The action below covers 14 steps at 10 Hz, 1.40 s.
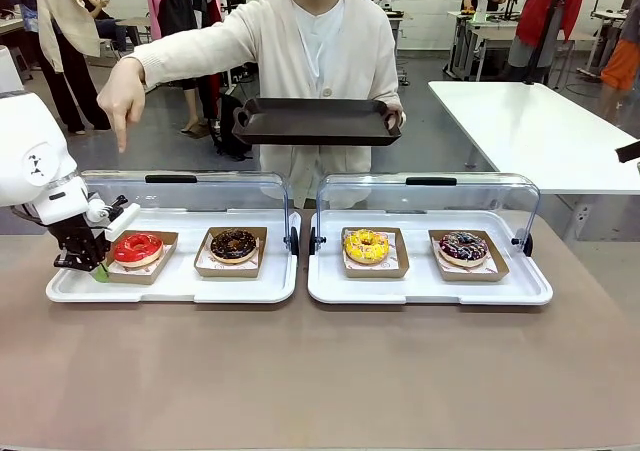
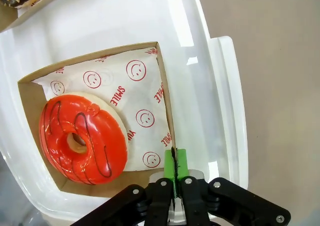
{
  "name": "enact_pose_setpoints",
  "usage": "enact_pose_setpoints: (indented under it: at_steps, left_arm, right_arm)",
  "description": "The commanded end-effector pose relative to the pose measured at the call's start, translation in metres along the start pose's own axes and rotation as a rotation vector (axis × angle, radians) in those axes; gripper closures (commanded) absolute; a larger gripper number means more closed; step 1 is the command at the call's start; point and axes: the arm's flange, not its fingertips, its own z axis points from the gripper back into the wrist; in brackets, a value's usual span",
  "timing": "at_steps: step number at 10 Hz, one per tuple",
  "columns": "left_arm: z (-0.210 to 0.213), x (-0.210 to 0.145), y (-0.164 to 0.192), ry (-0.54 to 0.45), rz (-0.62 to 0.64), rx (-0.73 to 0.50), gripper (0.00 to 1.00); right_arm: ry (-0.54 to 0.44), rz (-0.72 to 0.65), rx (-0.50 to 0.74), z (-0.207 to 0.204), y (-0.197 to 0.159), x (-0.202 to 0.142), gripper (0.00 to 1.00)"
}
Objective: Provide the desired donut to the person.
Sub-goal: Pick up and lift the Paper togo box containing the Donut pointed at by the person.
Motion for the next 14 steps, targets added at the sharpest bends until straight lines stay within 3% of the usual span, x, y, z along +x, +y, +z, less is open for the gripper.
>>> enact_pose_setpoints:
  at_steps: [1,4,8,12,14]
  left_arm:
    - [0.008,0.000,-0.005,-0.004,-0.028,-0.016,1.00]
    - [0.083,0.016,-0.037,-0.061,0.015,-0.124,1.00]
    - [0.204,0.055,-0.076,-0.039,0.014,-0.147,1.00]
    - [0.291,0.089,-0.050,0.032,0.049,-0.004,1.00]
    - [0.304,0.097,-0.031,0.057,0.047,0.071,1.00]
  right_arm:
    - [-0.014,0.001,0.002,-0.001,0.000,0.000,0.00]
    - [-0.014,0.001,0.002,-0.001,0.000,0.000,0.00]
    - [-0.014,0.001,0.002,-0.001,0.000,0.000,0.00]
    - [-0.014,0.001,0.002,-0.001,0.000,0.000,0.00]
    - [-0.014,0.001,0.002,-0.001,0.000,0.000,0.00]
